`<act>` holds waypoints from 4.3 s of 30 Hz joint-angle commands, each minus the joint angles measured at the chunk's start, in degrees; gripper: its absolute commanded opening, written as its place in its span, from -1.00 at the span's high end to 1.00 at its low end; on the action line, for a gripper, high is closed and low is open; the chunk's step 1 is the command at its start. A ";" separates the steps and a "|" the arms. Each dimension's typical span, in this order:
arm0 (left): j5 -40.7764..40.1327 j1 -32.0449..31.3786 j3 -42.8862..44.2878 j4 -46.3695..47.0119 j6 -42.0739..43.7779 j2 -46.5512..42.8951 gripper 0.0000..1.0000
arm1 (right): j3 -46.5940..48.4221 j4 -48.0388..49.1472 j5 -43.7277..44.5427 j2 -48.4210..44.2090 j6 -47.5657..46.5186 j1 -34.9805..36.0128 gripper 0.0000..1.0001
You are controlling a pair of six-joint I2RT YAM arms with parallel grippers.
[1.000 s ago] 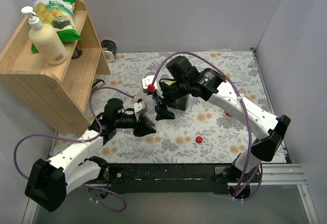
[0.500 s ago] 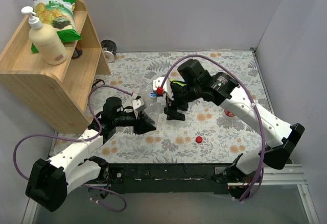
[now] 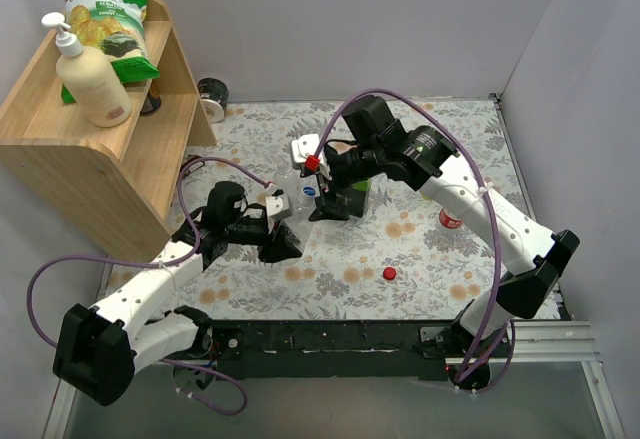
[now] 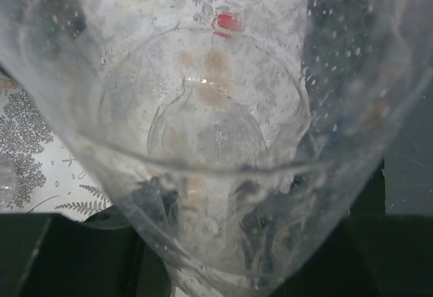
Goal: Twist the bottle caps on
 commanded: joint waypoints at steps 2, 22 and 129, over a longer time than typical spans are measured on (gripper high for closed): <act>0.37 -0.17 3.43 -2.60 2.85 1.05 1.00 | -2.84 4.40 -3.58 -2.02 -1.24 1.35 -0.97; -0.51 1.05 3.34 0.83 -5.93 -0.62 1.00 | -8.73 0.63 2.65 -6.33 -0.19 2.31 -0.94; -3.93 2.11 10.72 -10.68 10.41 5.18 1.00 | -22.80 30.68 -8.32 -10.81 8.52 -4.64 -0.97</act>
